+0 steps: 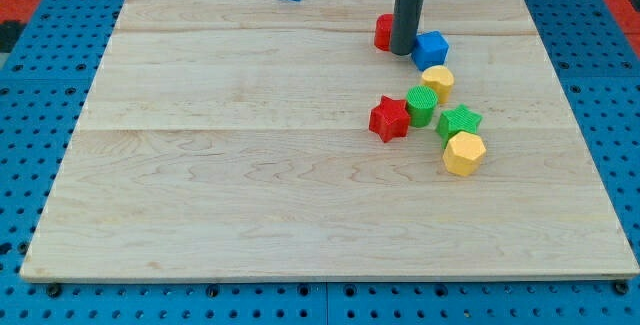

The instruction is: Push the red circle above blue cube

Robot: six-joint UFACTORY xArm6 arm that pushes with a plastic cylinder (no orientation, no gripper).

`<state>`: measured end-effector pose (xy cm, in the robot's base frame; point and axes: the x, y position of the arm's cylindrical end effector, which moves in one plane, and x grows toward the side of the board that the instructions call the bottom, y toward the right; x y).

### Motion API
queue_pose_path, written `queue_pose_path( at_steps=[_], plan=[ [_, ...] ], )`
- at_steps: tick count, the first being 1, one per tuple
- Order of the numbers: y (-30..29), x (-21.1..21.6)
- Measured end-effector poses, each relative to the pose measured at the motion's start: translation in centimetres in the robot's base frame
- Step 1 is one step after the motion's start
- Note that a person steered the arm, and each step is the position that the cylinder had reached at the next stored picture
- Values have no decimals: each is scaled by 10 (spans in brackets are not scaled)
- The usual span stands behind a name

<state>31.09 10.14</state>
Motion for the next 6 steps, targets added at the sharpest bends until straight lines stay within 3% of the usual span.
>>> queue_pose_path(
  at_steps=[3, 5, 6],
  plan=[
    [-60, -7],
    [-61, -64],
    [-27, -64]
  ],
)
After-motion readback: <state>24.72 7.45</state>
